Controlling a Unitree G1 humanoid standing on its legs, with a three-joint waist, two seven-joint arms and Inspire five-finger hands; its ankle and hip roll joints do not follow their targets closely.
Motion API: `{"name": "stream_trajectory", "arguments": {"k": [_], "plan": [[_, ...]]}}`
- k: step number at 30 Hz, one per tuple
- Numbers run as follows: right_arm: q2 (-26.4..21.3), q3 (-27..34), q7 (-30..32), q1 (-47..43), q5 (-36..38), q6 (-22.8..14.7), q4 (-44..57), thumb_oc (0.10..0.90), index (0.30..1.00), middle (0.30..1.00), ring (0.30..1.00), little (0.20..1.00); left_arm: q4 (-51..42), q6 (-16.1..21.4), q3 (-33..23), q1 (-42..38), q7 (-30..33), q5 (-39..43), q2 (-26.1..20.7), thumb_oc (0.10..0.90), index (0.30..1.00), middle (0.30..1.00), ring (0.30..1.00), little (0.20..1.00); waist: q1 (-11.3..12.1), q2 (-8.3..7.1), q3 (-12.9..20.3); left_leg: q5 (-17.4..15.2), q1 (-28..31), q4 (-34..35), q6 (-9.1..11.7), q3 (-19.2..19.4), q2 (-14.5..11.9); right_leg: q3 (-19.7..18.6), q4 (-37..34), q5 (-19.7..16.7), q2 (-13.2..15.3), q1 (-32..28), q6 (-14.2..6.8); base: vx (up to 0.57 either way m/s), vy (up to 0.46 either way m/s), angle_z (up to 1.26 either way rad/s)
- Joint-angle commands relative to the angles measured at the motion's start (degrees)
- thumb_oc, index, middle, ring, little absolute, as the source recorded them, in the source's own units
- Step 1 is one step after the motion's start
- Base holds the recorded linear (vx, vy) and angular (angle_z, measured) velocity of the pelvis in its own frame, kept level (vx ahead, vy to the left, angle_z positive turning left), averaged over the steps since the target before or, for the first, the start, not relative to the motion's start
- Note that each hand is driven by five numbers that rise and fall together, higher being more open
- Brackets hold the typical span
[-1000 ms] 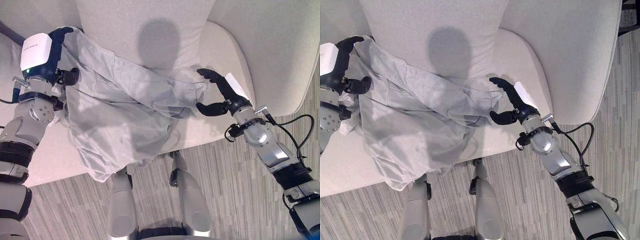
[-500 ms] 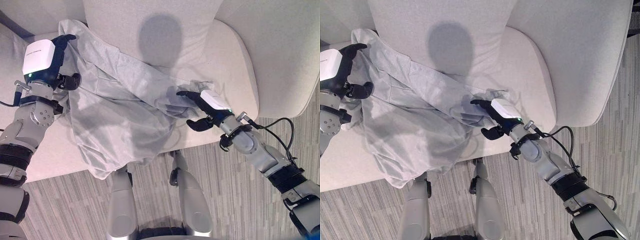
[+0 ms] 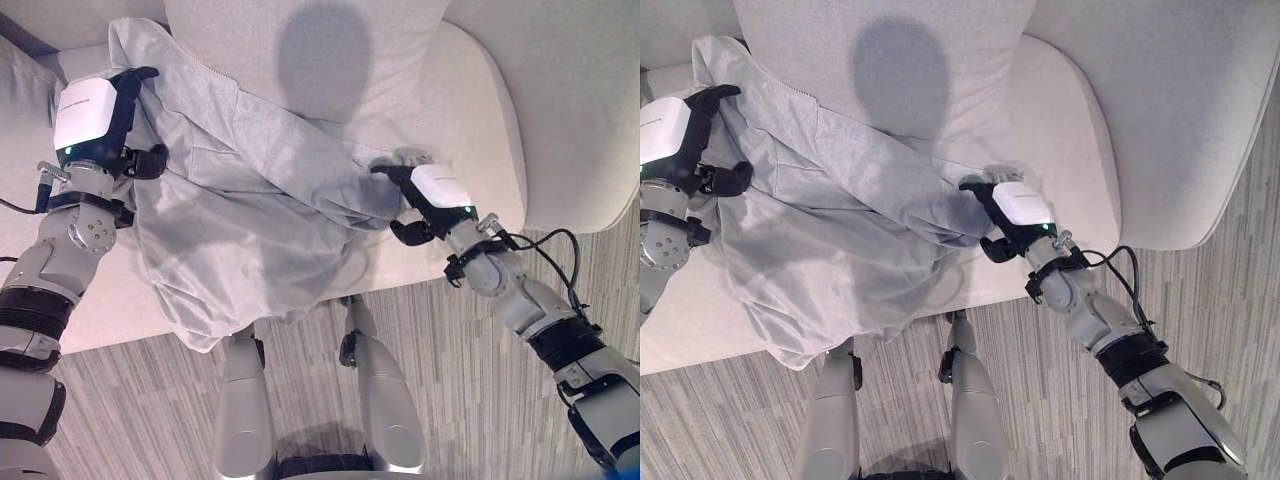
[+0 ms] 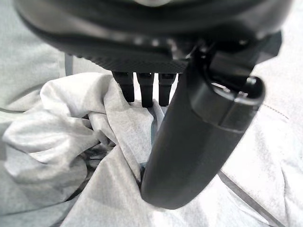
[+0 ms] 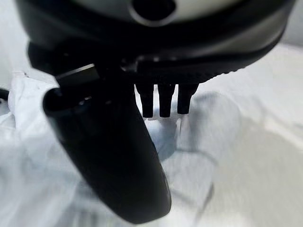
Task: Hang the clothes on the sofa on the clothes rack.
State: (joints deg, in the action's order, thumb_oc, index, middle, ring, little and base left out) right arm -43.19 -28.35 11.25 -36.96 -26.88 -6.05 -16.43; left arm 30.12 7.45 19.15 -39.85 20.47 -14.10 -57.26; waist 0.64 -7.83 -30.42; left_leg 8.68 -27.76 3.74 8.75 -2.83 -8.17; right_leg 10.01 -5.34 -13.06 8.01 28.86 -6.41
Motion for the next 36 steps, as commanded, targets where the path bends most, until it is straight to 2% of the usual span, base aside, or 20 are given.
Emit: {"name": "stream_trajectory", "arguments": {"k": [1, 14, 26, 27, 28, 29, 30, 31, 32, 33, 34, 36], "plan": [[-5.38, 3.85, 5.76, -3.36, -3.57, -1.23, 4.49, 0.8, 0.9, 0.9, 0.9, 0.9, -2.33, 3.52, -4.68, -4.12, 3.65, -0.45, -2.9, 0.8, 0.9, 0.9, 0.9, 0.9, -0.16, -0.48, 0.62, -5.11, -0.96, -3.64, -3.92, 0.81, 2.65, -1.72, 0.34, 1.49, 4.02, -2.87, -6.22, 0.0, 0.0, 0.0], [-4.28, 0.29, 3.26, -4.95, -4.2, -0.51, 1.9, 0.8, 0.9, 0.9, 0.9, 0.9, -3.08, 3.35, -3.86, -4.76, 2.44, -0.89, -3.51, 0.8, 0.9, 0.9, 0.9, 0.9, -0.02, -0.24, 0.62, -4.96, -3.47, -4.36, -3.88, 0.11, 3.05, -1.39, 0.34, 1.3, 4.18, -1.2, -6.17, 0.0, 0.002, 0.01], [-1.77, 0.1, 0.9, -2.84, -2.32, -0.15, 2.35, 0.8, 0.9, 0.9, 0.9, 0.9, -4.99, 3.13, -6.6, -0.44, 1.66, -0.53, -3.23, 0.8, 0.9, 0.9, 0.9, 0.9, 0.32, 0.1, 0.62, -4.93, -4.51, -4.5, -3.82, 0.05, 3.3, -1.04, 0.34, 1.25, 4.61, -0.56, -6.06, 0.0, 0.002, 0.01], [-1.57, 0.32, 1.04, -2.71, -2.37, 0.04, 1.96, 0.8, 0.9, 0.9, 0.9, 0.9, -5.04, 3.18, -6.71, -0.1, 1.57, -0.48, -3.13, 0.681, 0.721, 0.721, 0.721, 0.721, 0.36, 0.15, 0.62, -4.89, -4.68, -4.43, -3.82, 0.03, 3.34, -1.0, 0.34, 1.22, 4.61, -0.34, -6.07, 0.0, 0.0, 0.0], [-1.55, 0.29, 1.07, -2.75, -2.38, 0.02, 1.92, 0.8, 0.9, 0.9, 0.9, 0.9, -5.08, 3.17, -6.78, -0.03, 1.56, -0.49, -3.14, 0.596, 0.594, 0.594, 0.594, 0.594, 0.34, 0.15, 0.62, -4.88, -4.71, -4.44, -3.82, 0.02, 3.34, -1.0, 0.34, 1.2, 4.61, -0.32, -6.06, 0.0, 0.0, 0.0], [-1.11, 1.01, 1.44, -2.22, -2.21, 0.56, 0.94, 0.8, 0.9, 0.9, 0.9, 0.9, -5.93, 3.33, -7.4, 0.97, 1.4, -0.47, -3.11, 0.547, 0.521, 0.521, 0.521, 0.521, 0.46, 0.25, 0.62, -4.81, -5.41, -4.48, -3.82, -0.06, 3.39, -0.9, 0.34, 1.13, 4.62, 0.23, -6.07, 0.0, 0.0, 0.0], [-1.01, 1.19, 1.59, -2.05, -2.24, 0.76, 0.67, 0.8, 0.9, 0.9, 0.9, 0.9, -6.24, 3.31, -7.68, 1.32, 1.39, -0.54, -3.03, 0.53, 0.495, 0.495, 0.495, 0.495, 0.43, 0.26, 0.62, -4.86, -5.68, -4.57, -3.85, -0.11, 3.42, -0.91, 0.34, 1.09, 4.61, 0.44, -6.04, 0.0, -0.01, 0.03], [-1.0, 1.76, 1.72, -1.65, -2.23, 1.02, 0.62, 0.8, 0.9, 0.9, 0.9, 0.9, -6.48, 3.24, -8.18, 2.08, 1.4, -0.57, -2.75, 0.4, 0.3, 0.3, 0.3, 0.3, 0.4, 0.2, 0.62, -4.93, -6.03, -4.78, -3.86, -0.19, 3.42, -0.94, 0.34, 1.04, 4.61, 0.71, -6.01, 0.0, -0.019, 0.07], [-0.85, 2.66, 2.11, -1.13, -2.06, 1.47, 0.29, 0.8, 0.9, 0.9, 0.9, 0.9, -7.15, 3.38, -8.9, 3.16, 1.49, -0.16, -2.03, 0.4, 0.3, 0.3, 0.3, 0.3, 0.3, 0.06, 0.62, -5.05, -6.56, -5.22, -3.86, -0.22, 3.47, -0.9, 0.34, 1.01, 4.62, 1.01, -5.94, 0.0, -0.02, 0.07], [-0.76, 3.49, 2.2, -0.4, -2.03, 1.82, 0.35, 0.497, 0.446, 0.446, 0.446, 0.446, -8.08, 3.29, -9.57, 4.01, 1.43, -0.23, -1.71, 0.4, 0.3, 0.3, 0.3, 0.3, 0.17, 0.05, 0.62, -5.18, -7.0, -5.56, -3.88, -0.24, 3.53, -0.95, 0.34, 1.0, 4.64, 1.21, -5.91, 0.0, -0.015, 0.05], [-0.62, 4.13, 2.4, -0.04, -1.87, 2.0, 0.27, 0.4, 0.3, 0.3, 0.3, 0.3, -8.3, 3.25, -9.89, 4.68, 1.34, -0.29, -1.23, 0.4, 0.3, 0.3, 0.3, 0.3, 0.11, 0.05, 0.62, -5.25, -7.12, -5.66, -3.88, -0.22, 3.53, -0.9, 0.34, 0.99, 4.67, 1.33, -5.88, 0.0, 0.0, 0.0], [-0.48, 5.55, 2.83, 0.93, -1.71, 2.35, 0.13, 0.4, 0.3, 0.3, 0.3, 0.3, -8.77, 3.06, -10.56, 6.13, 1.03, -0.62, -0.31, 0.4, 0.3, 0.3, 0.3, 0.3, 0.03, 0.11, 0.62, -5.36, -7.39, -5.9, -3.92, -0.25, 3.63, -1.03, 0.34, 1.02, 4.66, 1.55, -5.84, 0.0, 0.0, 0.0]]}}
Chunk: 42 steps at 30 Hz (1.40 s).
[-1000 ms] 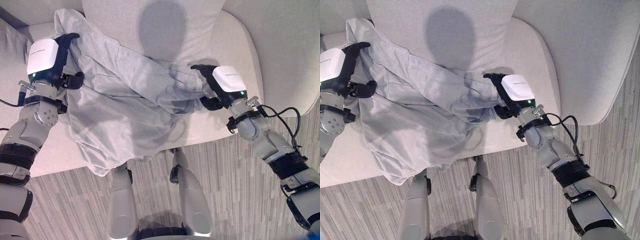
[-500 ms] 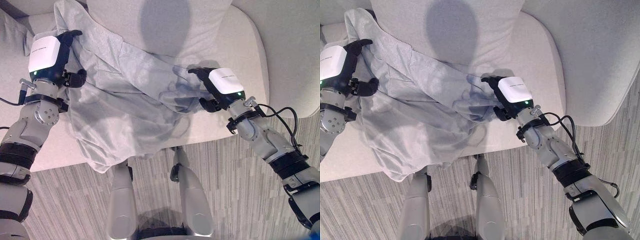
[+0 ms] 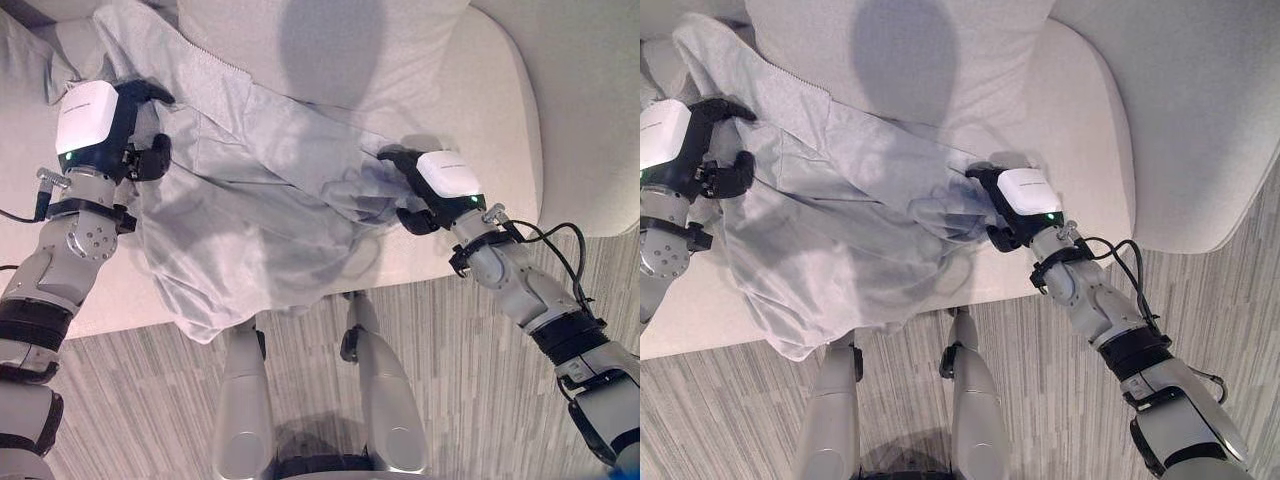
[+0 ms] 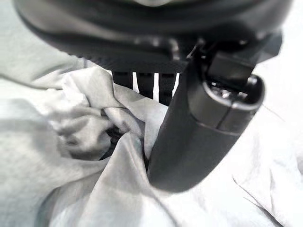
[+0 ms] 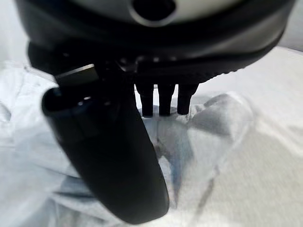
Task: Hang the clothes on the sofa on the clothes rack.
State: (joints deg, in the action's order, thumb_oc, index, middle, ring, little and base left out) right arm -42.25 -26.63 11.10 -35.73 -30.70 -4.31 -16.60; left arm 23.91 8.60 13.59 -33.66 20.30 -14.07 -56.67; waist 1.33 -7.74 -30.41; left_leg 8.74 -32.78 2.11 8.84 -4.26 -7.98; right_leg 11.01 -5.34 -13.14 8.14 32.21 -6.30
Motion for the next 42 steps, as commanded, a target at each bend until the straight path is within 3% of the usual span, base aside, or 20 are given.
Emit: {"name": "stream_trajectory", "arguments": {"k": [1, 11, 19, 28, 33, 36, 38, 39, 42], "plan": [[-1.14, 4.64, 3.32, 0.18, 2.84, 0.78, 0.16, 0.4, 0.3, 0.3, 0.3, 0.3, -2.68, 1.7, -5.19, 0.58, 1.18, -1.05, -0.62, 0.4, 0.3, 0.3, 0.3, 0.3, -0.68, 0.07, 0.61, -5.42, -2.5, -4.33, -3.96, 1.24, 3.46, -2.07, 0.34, 1.08, 4.54, -1.68, -5.94, 0.0, 0.0, 0.0], [-2.17, 12.25, 5.99, 4.84, 5.36, 1.53, 2.22, 0.4, 0.3, 0.3, 0.3, 0.3, -5.59, 0.21, -9.91, 5.65, 1.74, -1.35, 2.27, 0.4, 0.3, 0.3, 0.3, 0.3, -0.69, 0.01, 0.61, -5.97, -0.52, -4.58, -3.95, 1.46, 3.31, -2.28, 0.35, 1.66, 4.25, -3.62, -5.75, -0.01, -0.016, 0.0], [-6.25, 19.18, 6.42, 9.91, 6.1, -0.27, 10.27, 0.4, 0.3, 0.3, 0.3, 0.3, -14.77, 0.77, -21.5, 14.56, 2.95, 0.69, 3.39, 0.4, 0.3, 0.3, 0.3, 0.3, 1.04, 1.23, 1.5, -8.23, 12.04, -4.3, -4.0, 2.16, 3.3, -1.53, 2.3, 4.9, 4.91, -15.13, -5.36, 0.01, -0.051, -0.05], [-9.58, 23.15, 0.61, 12.63, 14.44, -5.39, 19.37, 0.4, 0.3, 0.3, 0.3, 0.3, -25.48, 3.56, -31.54, 24.38, -0.66, 6.1, 0.95, 0.4, 0.3, 0.3, 0.3, 0.3, 3.1, 4.1, 13.5, -8.76, 25.42, -1.09, -3.52, 1.2, 2.55, 1.59, 6.19, 11.18, 5.91, -27.64, -4.49, 0.06, -0.103, 0.14], [-11.59, 22.65, -0.47, 7.91, 19.05, -6.85, 19.87, 0.4, 0.3, 0.3, 0.3, 0.3, -27.0, 3.9, -34.28, 24.26, -1.31, 6.31, -2.84, 0.4, 0.3, 0.3, 0.3, 0.3, 5.11, 5.19, 19.9, -7.5, 29.86, 1.01, -1.94, -0.32, 1.07, 3.73, 5.68, 14.02, 3.95, -33.69, -3.31, 0.02, -0.176, 0.27], [-14.41, 21.9, -0.05, 3.83, 21.46, -6.96, 18.05, 0.4, 0.3, 0.3, 0.3, 0.3, -26.82, 3.66, -35.39, 23.83, -1.04, 7.15, -4.49, 0.4, 0.3, 0.3, 0.3, 0.3, 6.91, 5.79, 23.25, -4.78, 30.17, 2.55, -0.31, -2.37, 0.41, 6.05, 2.52, 15.02, 1.55, -37.56, -2.15, -0.05, -0.157, 0.27], [-15.72, 22.69, 0.76, 2.73, 22.5, -6.93, 16.9, 0.4, 0.3, 0.3, 0.3, 0.3, -26.48, 3.49, -35.11, 22.08, -0.32, 6.85, -4.8, 0.4, 0.3, 0.3, 0.3, 0.3, 7.01, 5.87, 23.5, -3.68, 29.35, 2.32, 0.56, -1.91, 0.29, 8.17, 0.79, 14.9, 1.39, -39.16, -1.95, -0.14, -0.065, 0.45], [-17.01, 23.39, 1.46, 2.42, 22.43, -6.81, 16.22, 0.4, 0.3, 0.3, 0.3, 0.3, -26.18, 3.4, -34.74, 20.33, 0.18, 6.52, -5.05, 0.4, 0.3, 0.3, 0.3, 0.3, 6.44, 5.53, 23.32, -3.17, 28.66, 1.16, 1.0, 0.3, -0.21, 9.6, 0.44, 14.69, 1.9, -39.66, -2.09, -0.17, 0.055, 0.57], [-18.2, 24.09, 1.97, 2.27, 22.56, -6.35, 15.7, 0.4, 0.3, 0.3, 0.3, 0.3, -26.24, 3.32, -35.59, 19.1, 0.79, 5.89, -6.78, 0.4, 0.3, 0.3, 0.3, 0.3, 6.45, 4.85, 23.69, -5.88, 29.7, -3.08, 0.34, 3.99, -2.75, 9.65, 0.7, 13.48, 3.47, -39.5, -2.48, -0.11, 0.136, 0.45]]}}
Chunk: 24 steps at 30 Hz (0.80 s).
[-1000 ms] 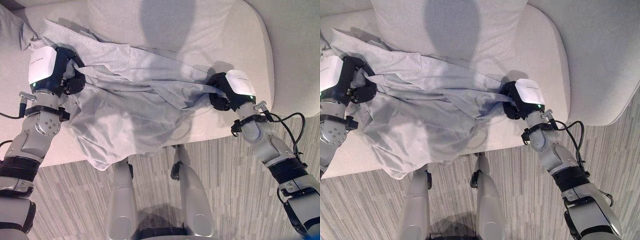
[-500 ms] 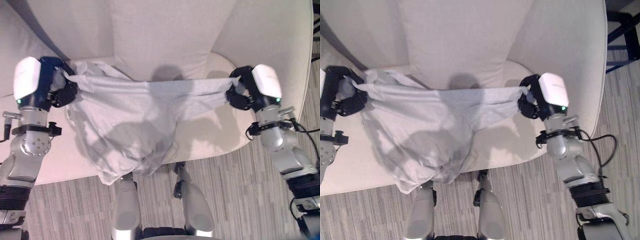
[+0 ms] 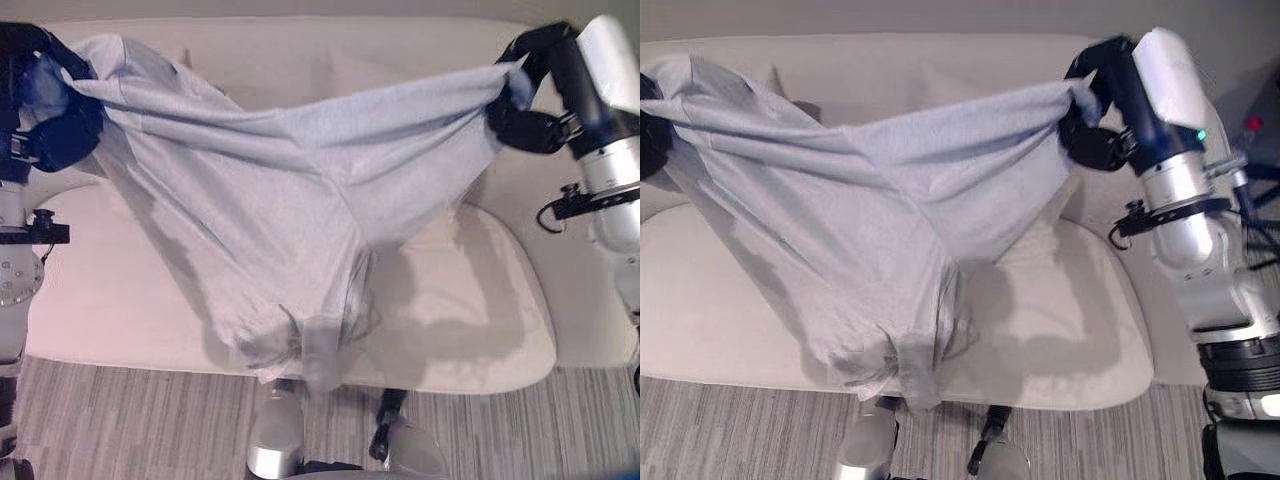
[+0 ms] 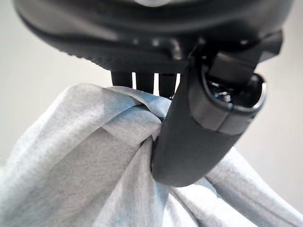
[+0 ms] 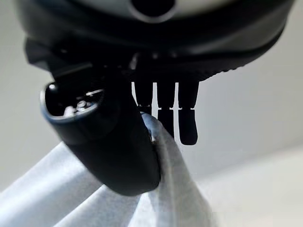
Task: Hang the clothes on the sofa on the clothes rack.
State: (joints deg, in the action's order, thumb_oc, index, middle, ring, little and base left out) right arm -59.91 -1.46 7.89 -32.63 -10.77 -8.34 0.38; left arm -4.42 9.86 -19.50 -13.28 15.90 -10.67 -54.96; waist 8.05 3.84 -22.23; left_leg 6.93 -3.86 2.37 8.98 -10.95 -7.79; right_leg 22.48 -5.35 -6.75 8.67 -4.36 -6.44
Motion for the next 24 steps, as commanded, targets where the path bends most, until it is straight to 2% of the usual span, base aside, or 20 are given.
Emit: {"name": "stream_trajectory", "arguments": {"k": [1, 2, 4, 6, 7, 8, 9, 10, 11, 12, 14, 16, 17, 18, 19, 20, 21, 22, 23, 24], "plan": [[-0.51, -0.9, 5.15, -0.68, 2.62, -2.28, -1.14, 0.4, 0.3, 0.3, 0.3, 0.3, 1.99, 2.06, -2.59, -1.23, 5.17, 2.51, -8.51, 0.4, 0.3, 0.3, 0.3, 0.3, -0.2, -6.79, 15.44, -4.06, 0.5, -3.72, 0.08, 10.71, -2.85, -1.89, 0.65, 6.79, 3.03, -2.81, -2.34, -0.09, 0.191, 0.13], [-0.67, -0.52, 5.21, -0.23, 2.42, -2.32, -0.91, 0.4, 0.3, 0.3, 0.3, 0.3, 1.87, 2.24, -2.91, -1.43, 5.4, 2.43, -8.95, 0.4, 0.3, 0.3, 0.3, 0.3, -0.27, -7.11, 15.5, -5.14, 1.31, -5.68, 0.07, 10.4, -4.52, -1.95, 1.34, 6.58, 4.06, -2.62, -2.42, -0.05, 0.197, 0.05], [-0.68, 0.37, 5.28, 0.54, 2.28, -2.06, -0.62, 0.4, 0.3, 0.3, 0.3, 0.3, 1.84, 2.19, -2.65, -2.53, 6.16, 2.82, -9.58, 0.4, 0.3, 0.3, 0.3, 0.3, -0.77, -7.04, 15.97, -4.36, 2.81, -8.57, 0.47, 8.37, -7.56, -2.45, 2.85, 6.16, 5.71, -2.31, -2.91, -0.06, 0.364, 0.13], [-0.83, 0.75, 5.65, 1.15, 1.81, -1.99, -0.72, 0.4, 0.3, 0.3, 0.3, 0.3, 2.26, 2.68, -2.11, -3.11, 7.31, 3.62, -9.63, 0.4, 0.3, 0.3, 0.3, 0.3, -1.16, -6.6, 16.42, -3.87, 4.03, -9.23, 1.49, 6.25, -8.67, -2.89, 3.51, 5.7, 6.77, -1.83, -3.53, -0.04, 0.453, 0.16], [-2.24, 2.26, 5.68, 2.13, 0.86, -1.35, -0.74, 0.4, 0.3, 0.3, 0.3, 0.3, 2.28, 2.46, -1.66, -4.54, 7.68, 4.29, -10.64, 0.4, 0.3, 0.3, 0.3, 0.3, -2.03, -5.28, 17.6, -6.55, 6.07, -6.8, 2.68, 2.92, -8.13, -3.53, 3.68, 3.91, 8.95, -1.38, -5.41, -0.04, 0.542, 0.12], [-2.59, 2.95, 5.72, 2.89, 0.3, -1.17, -0.85, 0.4, 0.3, 0.3, 0.3, 0.3, 1.83, 2.24, -1.1, -4.85, 7.44, 4.0, -10.31, 0.4, 0.3, 0.3, 0.3, 0.3, -2.43, -5.1, 18.08, -9.46, 6.96, -4.52, 2.1, 3.55, -7.16, -3.1, 3.38, 2.74, 10.0, -1.28, -6.32, -0.04, 0.552, 0.12], [-2.66, 3.35, 5.71, 3.3, 0.28, -1.16, -0.72, 0.4, 0.3, 0.3, 0.3, 0.3, 1.77, 2.17, -0.8, -5.15, 7.43, 3.96, -10.23, 0.4, 0.3, 0.3, 0.3, 0.3, -2.29, -5.37, 18.14, -9.09, 6.81, -4.34, 1.89, 3.54, -6.72, -3.07, 3.1, 2.25, 10.38, -1.19, -6.44, -0.16, 0.529, 0.28], [-3.4, 4.37, 6.23, 3.95, -1.63, -0.25, -0.46, 0.4, 0.3, 0.3, 0.3, 0.3, 1.53, 2.2, 0.36, -7.11, 8.02, 4.41, -10.95, 0.4, 0.3, 0.3, 0.3, 0.3, -2.54, -5.92, 18.33, -11.82, 7.86, -1.57, 0.11, 5.22, -3.71, -2.0, 2.49, -7.74, 14.72, 1.71, -8.56, -0.21, 0.551, 0.28], [-3.25, 4.03, 6.9, 3.17, -2.18, 0.12, -0.41, 0.4, 0.3, 0.3, 0.3, 0.3, 1.66, 1.8, 1.14, -8.46, 8.32, 4.19, -10.72, 0.4, 0.3, 0.3, 0.3, 0.3, -1.98, -6.1, 18.18, -11.69, 7.69, -0.92, -1.17, 6.45, -2.22, -0.82, 2.27, -9.48, 15.81, 3.21, -8.56, -0.28, 0.674, 0.27], [-3.01, 3.89, 7.34, 2.26, -2.12, 0.32, -0.51, 0.4, 0.3, 0.3, 0.3, 0.3, 1.45, 1.51, 1.95, -9.82, 8.38, 3.93, -10.6, 0.4, 0.3, 0.3, 0.3, 0.3, -1.54, -6.03, 17.97, -11.14, 7.29, -0.13, -2.09, 7.25, -0.65, -0.03, 2.55, -8.3, 15.91, 3.79, -8.5, -0.26, 0.467, -0.01], [-3.6, 2.05, 8.06, -0.71, -0.75, 0.83, -2.23, 0.4, 0.3, 0.3, 0.3, 0.3, 2.48, 1.97, 4.55, -13.04, 8.36, 5.21, -11.56, 0.4, 0.3, 0.3, 0.3, 0.3, -1.07, -5.96, 16.91, -9.81, 6.9, 1.4, -3.49, 7.6, 2.25, -3.12, 7.78, -3.03, 13.02, 4.08, -6.95, -0.28, 0.455, -0.15], [-4.44, -0.34, 8.16, -4.19, 0.13, 0.94, -3.6, 0.4, 0.3, 0.3, 0.3, 0.3, 3.68, 2.01, 6.55, -15.42, 8.24, 6.41, -12.14, 0.4, 0.3, 0.3, 0.3, 0.3, -0.12, -6.14, 16.7, -8.76, 6.31, 1.92, -5.06, 6.67, 4.62, -5.71, 14.43, 4.37, 7.99, 2.77, -4.78, -0.18, 0.311, 0.25], [-4.51, -0.52, 8.18, -4.47, 0.17, 0.93, -3.75, 0.4, 0.3, 0.3, 0.3, 0.3, 3.76, 2.02, 6.58, -15.55, 8.25, 6.45, -12.14, 0.4, 0.3, 0.3, 0.3, 0.3, -0.16, -6.13, 16.59, -8.56, 6.22, 1.92, -5.03, 6.64, 4.63, -5.72, 14.86, 4.54, 8.06, 3.03, -4.59, -0.11, 0.242, 0.36], [-5.57, -2.38, 7.95, -6.76, 0.53, 0.98, -4.59, 0.4, 0.3, 0.3, 0.3, 0.3, 4.92, 2.0, 7.82, -16.6, 7.74, 8.09, -11.24, 0.4, 0.3, 0.3, 0.3, 0.3, 0.28, -6.71, 16.57, -8.01, 5.79, 1.71, -6.37, 5.47, 6.87, -7.43, 20.33, 10.85, 1.96, 2.41, -2.7, -0.12, 0.225, 0.17], [-6.29, -3.54, 7.98, -8.24, 0.67, 1.07, -5.29, 0.4, 0.3, 0.3, 0.3, 0.3, 6.3, 1.77, 8.49, -17.09, 7.65, 8.92, -10.85, 0.4, 0.3, 0.3, 0.3, 0.3, 0.58, -7.35, 16.44, -7.35, 5.44, 1.4, -6.86, 4.89, 8.28, -8.46, 23.32, 12.45, -1.31, 2.82, -2.2, -0.17, 0.273, 0.28], [-6.8, -5.09, 8.24, -10.59, 1.23, 0.93, -6.35, 0.4, 0.3, 0.3, 0.3, 0.3, 7.38, 1.98, 8.92, -17.76, 7.82, 9.81, -10.82, 0.4, 0.3, 0.3, 0.3, 0.3, 1.05, -8.26, 16.26, -6.51, 4.46, 0.83, -7.0, 4.59, 9.72, -9.81, 22.5, 14.08, -3.9, 2.35, -1.6, -0.11, 0.139, 0.27], [-7.19, -5.94, 8.73, -11.04, 1.01, 0.82, -6.59, 0.4, 0.3, 0.3, 0.3, 0.3, 8.12, 1.86, 8.63, -16.64, 7.83, 9.82, -10.71, 0.4, 0.3, 0.3, 0.3, 0.3, 1.92, -9.17, 16.24, -6.64, 4.54, 1.04, -7.22, 4.87, 10.93, -10.11, 20.13, 16.23, -5.5, 1.1, 0.23, -0.08, 0.068, 0.41], [-7.19, -6.42, 8.81, -11.53, 1.02, 0.76, -6.79, 0.4, 0.3, 0.3, 0.3, 0.3, 8.09, 1.92, 8.29, -16.34, 7.83, 9.83, -10.68, 0.4, 0.3, 0.3, 0.3, 0.3, 1.78, -9.0, 16.18, -6.38, 4.45, 0.99, -7.21, 4.88, 10.85, -10.04, 19.61, 15.79, -5.64, 0.91, 0.37, -0.02, 0.066, 0.29], [-7.03, -6.8, 8.76, -13.15, 1.55, 1.23, -7.89, 0.4, 0.3, 0.3, 0.3, 0.3, 8.34, 1.81, 6.68, -15.0, 7.91, 9.96, -10.2, 0.4, 0.3, 0.3, 0.3, 0.3, 3.13, -10.12, 16.66, -6.71, 4.63, 1.11, -6.74, 4.12, 12.51, -10.26, 14.53, 17.77, -6.35, -1.82, 2.63, -0.03, 0.047, 0.21], [-7.03, -7.18, 8.8, -13.57, 1.55, 1.21, -8.01, 0.4, 0.3, 0.3, 0.3, 0.3, 8.19, 1.79, 6.26, -14.65, 7.89, 9.95, -10.13, 0.4, 0.3, 0.3, 0.3, 0.3, 2.81, -9.89, 16.61, -6.39, 4.42, 0.99, -6.76, 3.95, 12.45, -10.01, 13.79, 17.08, -6.51, -2.06, 2.64, -0.09, 0.122, 0.26]]}}
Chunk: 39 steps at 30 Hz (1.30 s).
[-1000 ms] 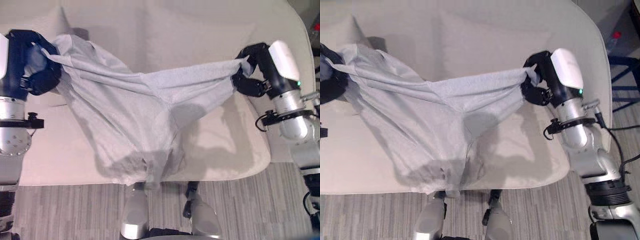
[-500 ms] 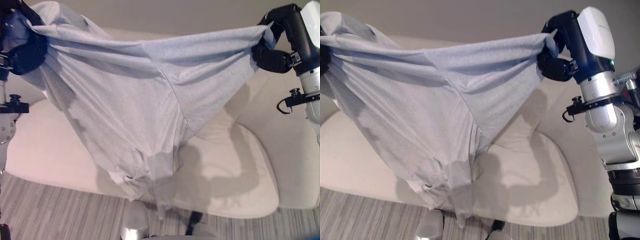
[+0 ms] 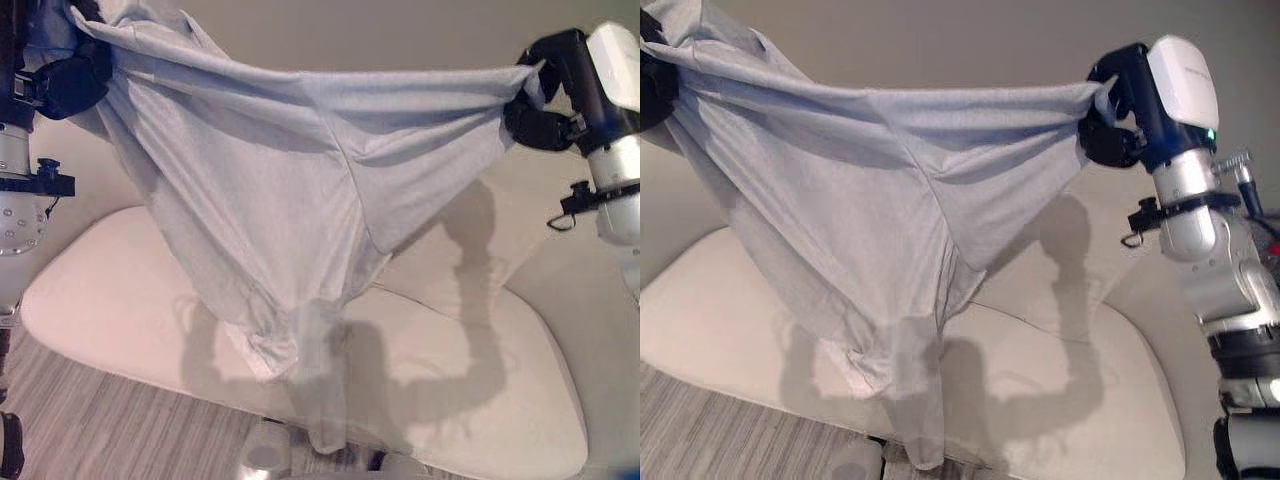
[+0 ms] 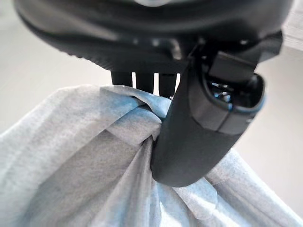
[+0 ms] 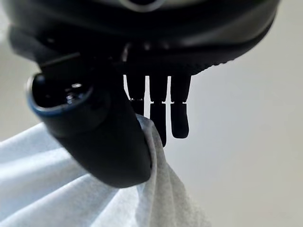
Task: Hang the clothes on the sofa on the clothes rack.
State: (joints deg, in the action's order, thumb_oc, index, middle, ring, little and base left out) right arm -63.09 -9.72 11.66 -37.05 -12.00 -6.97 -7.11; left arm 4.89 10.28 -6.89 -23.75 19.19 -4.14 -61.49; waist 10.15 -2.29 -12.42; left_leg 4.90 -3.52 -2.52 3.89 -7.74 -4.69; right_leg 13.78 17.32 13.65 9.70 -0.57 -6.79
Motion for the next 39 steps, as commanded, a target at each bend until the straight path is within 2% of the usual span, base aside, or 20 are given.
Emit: {"name": "stream_trajectory", "arguments": {"k": [1, 3, 4, 6, 7, 11, 15, 16, 17, 18, 20, 21, 22, 25, 26, 27, 28, 31, 36, 39], "plan": [[-3.78, 0.99, 5.9, -10.85, 4.06, -0.85, -0.38, 0.4, 0.3, 0.3, 0.3, 0.3, -1.22, 2.18, -6.72, -3.46, 4.83, 4.23, -1.95, 0.4, 0.3, 0.3, 0.3, 0.3, 1.23, -3.79, 6.01, -4.16, 1.68, 2.81, -0.25, 1.3, 9.92, -1.29, -12.01, -4.74, -6.85, -6.58, 2.52, -0.09, 0.082, 0.31], [-4.32, -0.14, 6.39, -12.32, 4.57, -1.17, -1.06, 0.4, 0.3, 0.3, 0.3, 0.3, -0.58, 2.61, -6.38, -4.04, 5.18, 4.65, -1.23, 0.4, 0.3, 0.3, 0.3, 0.3, 0.47, -3.37, 4.94, -4.84, -1.4, -1.87, 1.15, 3.66, 10.01, -0.18, -14.37, -5.96, -6.21, -7.27, 2.31, -0.2, 0.2, 0.28], [-5.47, -1.62, 6.18, -13.55, 4.61, -0.75, -1.21, 0.4, 0.3, 0.3, 0.3, 0.3, -0.38, 2.76, -4.47, -6.44, 5.59, 5.4, -0.97, 0.4, 0.3, 0.3, 0.3, 0.3, -0.66, -2.9, 4.25, -5.67, -3.36, -4.49, 1.53, 10.14, 6.77, 1.54, -15.87, -6.49, -4.99, -7.44, 1.74, -0.29, 0.337, 0.34], [-6.04, -2.13, 6.12, -13.64, 4.62, -0.65, -1.04, 0.4, 0.3, 0.3, 0.3, 0.3, -0.62, 3.13, -2.81, -8.5, 5.97, 5.41, -0.61, 0.4, 0.3, 0.3, 0.3, 0.3, -1.38, -2.52, 4.4, -6.46, -3.33, -4.86, 1.21, 12.99, 2.46, 2.52, -16.07, -7.39, -3.5, -7.33, 0.93, -0.17, 0.408, 0.56], [-6.13, -1.12, 6.31, -12.05, 5.05, -0.77, -0.85, 0.4, 0.3, 0.3, 0.3, 0.3, -1.32, 3.06, -1.45, -9.65, 5.82, 5.28, -0.04, 0.4, 0.3, 0.3, 0.3, 0.3, -2.13, -2.89, 4.63, -5.84, -2.88, -4.92, 1.51, 12.03, -2.36, 3.52, -15.24, -7.42, -1.11, -7.01, 0.53, -0.08, 0.358, 0.43], [-6.47, -0.34, 6.97, -10.63, 5.16, -0.97, -1.17, 0.4, 0.3, 0.3, 0.3, 0.3, -1.56, 3.66, 1.64, -12.45, 5.2, 6.16, 1.02, 0.4, 0.3, 0.3, 0.3, 0.3, -3.83, -3.51, 5.76, -2.09, -0.4, -2.99, 2.33, 10.24, -12.75, 4.54, -14.05, -7.49, 3.66, -5.72, -0.75, -0.01, 0.446, 0.32], [-6.43, -0.39, 7.65, -8.75, 3.76, -0.83, -1.23, 0.4, 0.3, 0.3, 0.3, 0.3, -0.32, 5.12, 5.79, -15.27, 6.17, 8.4, -0.57, 0.4, 0.3, 0.3, 0.3, 0.3, -4.44, -2.29, 6.9, 8.47, 0.51, -1.22, 6.78, 2.71, -21.08, 3.23, -12.26, -9.19, 10.09, -5.3, -4.32, 0.1, 0.777, 0.28], [-5.8, -1.45, 6.56, -9.05, 2.64, -0.53, -1.21, 0.4, 0.3, 0.3, 0.3, 0.3, -0.93, 4.92, 6.74, -15.98, 6.12, 8.8, -0.44, 0.4, 0.3, 0.3, 0.3, 0.3, -4.22, -1.73, 7.85, 1.94, 3.17, -0.3, 9.02, -1.74, -18.96, 1.99, -13.48, -12.02, 12.44, -5.17, -6.06, 0.11, 0.812, 0.06], [-5.81, -1.71, 6.57, -9.34, 2.61, -0.51, -1.32, 0.4, 0.3, 0.3, 0.3, 0.3, -0.93, 4.87, 6.7, -15.98, 6.14, 8.8, -0.41, 0.4, 0.3, 0.3, 0.3, 0.3, -4.17, -1.82, 7.75, 1.67, 2.93, -0.88, 8.87, -1.75, -18.62, 1.95, -14.06, -12.63, 12.65, -5.37, -6.23, 0.14, 0.787, -0.13], [-6.96, -0.27, 6.61, -8.62, 1.53, 0.09, -1.31, 0.4, 0.3, 0.3, 0.3, 0.3, -1.68, 5.04, 6.56, -16.38, 6.0, 8.06, -0.85, 0.4, 0.3, 0.3, 0.3, 0.3, -4.6, -1.63, 8.4, -4.71, 3.46, -0.5, 10.21, -1.89, -17.26, 2.11, -16.07, -15.84, 14.9, -5.93, -8.09, 0.04, 0.565, -0.27], [-5.8, 1.51, 7.22, -6.85, 1.15, 0.97, -1.63, 0.4, 0.3, 0.3, 0.3, 0.3, -1.81, 5.09, 8.67, -18.52, 6.08, 8.5, 1.0, 0.4, 0.3, 0.3, 0.3, 0.3, -5.38, -2.22, 7.65, -10.6, 2.4, -3.03, 9.18, 1.66, -13.83, 3.1, -19.31, -32.76, 19.59, -3.82, -8.21, -0.04, 0.762, -0.04], [-5.61, 1.56, 7.54, -6.97, 0.6, 0.96, -1.31, 0.4, 0.3, 0.3, 0.3, 0.3, -2.21, 4.95, 8.89, -19.18, 6.47, 7.82, 0.94, 0.4, 0.3, 0.3, 0.3, 0.3, -5.01, -2.22, 7.11, -11.49, 2.24, -3.67, 8.18, 3.84, -12.56, 5.43, -19.57, -34.19, 20.82, -2.81, -8.21, -0.15, 0.927, -0.09], [-4.5, 3.18, 7.62, -6.47, 1.27, 1.28, -0.5, 0.4, 0.3, 0.3, 0.3, 0.3, -2.97, 4.66, 9.8, -20.6, 5.77, 6.65, 1.07, 0.4, 0.3, 0.3, 0.3, 0.3, -5.18, -1.9, 5.89, -11.08, 1.63, -3.74, 6.27, 6.05, -9.36, 5.84, -16.87, -29.1, 18.66, -2.58, -7.3, -0.13, 0.716, -0.26], [-4.35, 3.89, 7.65, -6.39, 1.65, 1.35, -0.35, 0.4, 0.3, 0.3, 0.3, 0.3, -2.74, 4.86, 11.2, -22.18, 5.42, 6.89, 1.38, 0.4, 0.3, 0.3, 0.3, 0.3, -5.02, -2.17, 5.66, -10.03, 1.05, -3.27, 5.35, 6.32, -7.54, 4.23, -13.25, -25.73, 16.66, -1.78, -6.65, -0.08, 0.512, 0.08], [-5.42, 3.03, 7.72, -7.96, 2.74, 0.63, -0.47, 0.4, 0.3, 0.3, 0.3, 0.3, -1.38, 4.37, 13.85, -25.3, 5.27, 7.05, 2.61, 0.4, 0.3, 0.3, 0.3, 0.3, -5.08, -2.12, 5.58, -8.57, 0.99, -1.15, 3.26, 5.71, -3.43, 1.23, -6.68, -16.79, 8.13, -0.98, -4.19, -0.05, 0.421, 0.36], [-5.45, 3.03, 7.73, -8.0, 2.76, 0.61, -0.52, 0.4, 0.3, 0.3, 0.3, 0.3, -1.31, 4.38, 13.96, -25.44, 5.29, 7.05, 2.62, 0.4, 0.3, 0.3, 0.3, 0.3, -5.06, -2.15, 5.59, -8.49, 0.96, -1.06, 3.28, 5.7, -3.43, 1.2, -6.44, -16.66, 8.17, -0.8, -4.16, -0.01, 0.674, 0.54], [-6.06, 2.96, 7.53, -8.26, 3.39, 0.52, -0.49, 0.4, 0.3, 0.3, 0.3, 0.3, -1.14, 3.1, 14.28, -25.66, 4.55, 6.32, 3.98, 0.4, 0.3, 0.3, 0.3, 0.3, -5.24, -2.26, 5.59, -7.89, 2.16, 1.25, 1.54, 4.42, -0.11, -0.67, -2.99, -9.77, 0.96, -0.06, -1.88, 0.04, 0.352, 0.42], [-6.56, 2.6, 7.49, -8.54, 3.21, 0.38, -1.15, 0.4, 0.3, 0.3, 0.3, 0.3, -0.86, 2.04, 12.32, -23.32, 4.11, 5.35, 5.42, 0.4, 0.3, 0.3, 0.3, 0.3, -5.4, -3.82, 4.77, -6.8, 4.53, 3.5, -0.15, 3.01, 4.26, -4.65, -2.25, -6.55, -6.83, 1.93, 1.24, 0.01, 0.272, 0.29], [-6.18, -1.56, 8.03, -15.15, 4.07, 0.51, -2.81, 0.4, 0.3, 0.3, 0.3, 0.3, -0.16, 1.79, 8.38, -20.31, 4.46, 4.61, 4.41, 0.4, 0.3, 0.3, 0.3, 0.3, -4.57, -4.72, 5.04, -7.87, 3.69, 2.68, -0.87, 2.87, 7.29, -6.35, -14.52, -8.75, -7.9, -2.85, 2.35, -0.01, 0.115, 0.03], [-6.68, -1.94, 7.85, -16.3, 5.08, 0.55, -2.81, 0.4, 0.3, 0.3, 0.3, 0.3, 0.37, 2.59, 6.57, -18.06, 4.24, 6.5, 5.94, 0.4, 0.3, 0.3, 0.3, 0.3, -4.82, -4.34, 3.13, -10.03, -1.38, -9.25, 1.52, 7.55, 6.77, -5.48, -18.97, -10.2, -5.61, -5.7, 1.96, -0.03, 0.225, -0.17]]}}
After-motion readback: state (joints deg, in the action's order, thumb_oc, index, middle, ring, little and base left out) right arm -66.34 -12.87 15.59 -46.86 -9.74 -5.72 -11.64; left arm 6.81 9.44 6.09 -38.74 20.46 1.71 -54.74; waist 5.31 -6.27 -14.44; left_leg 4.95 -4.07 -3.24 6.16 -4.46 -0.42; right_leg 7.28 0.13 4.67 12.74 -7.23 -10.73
